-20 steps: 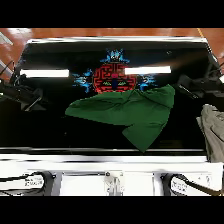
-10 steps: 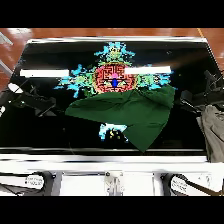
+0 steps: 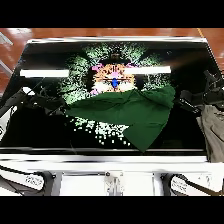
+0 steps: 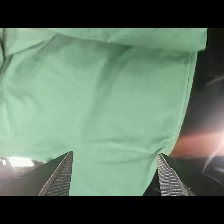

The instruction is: Fold the shirts.

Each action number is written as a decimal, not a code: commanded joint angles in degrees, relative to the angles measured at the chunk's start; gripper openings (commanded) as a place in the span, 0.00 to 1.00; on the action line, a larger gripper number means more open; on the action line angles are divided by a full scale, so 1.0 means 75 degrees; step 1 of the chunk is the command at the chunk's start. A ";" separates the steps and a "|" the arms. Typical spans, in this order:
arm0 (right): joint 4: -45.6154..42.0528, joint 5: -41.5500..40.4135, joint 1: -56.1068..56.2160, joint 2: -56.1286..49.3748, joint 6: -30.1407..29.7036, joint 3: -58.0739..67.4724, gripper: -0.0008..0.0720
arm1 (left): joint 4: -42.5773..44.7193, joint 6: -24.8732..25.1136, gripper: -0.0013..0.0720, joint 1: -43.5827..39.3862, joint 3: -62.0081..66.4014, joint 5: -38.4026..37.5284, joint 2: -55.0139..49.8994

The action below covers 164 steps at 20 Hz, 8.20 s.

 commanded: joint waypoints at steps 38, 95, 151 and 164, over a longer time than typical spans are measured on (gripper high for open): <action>0.2425 -0.0976 -0.0076 0.2903 -0.2171 0.3698 0.09 | -0.0315 0.1099 0.06 -0.0318 0.5750 0.0924 0.5094; -0.2308 -0.1005 0.1658 -0.1813 0.1399 0.0711 0.09 | 0.1667 0.0924 0.07 -0.0691 0.3258 -0.2693 -0.0889; 0.0425 0.0213 -0.0603 0.0551 -0.0892 -0.5211 0.91 | -0.0379 0.2057 0.07 0.1728 -0.3972 -0.1923 0.2509; 0.0673 -0.0959 -0.0463 0.0545 -0.0356 -0.5278 0.67 | -0.0385 0.2057 0.07 0.1731 -0.3969 -0.1918 0.2853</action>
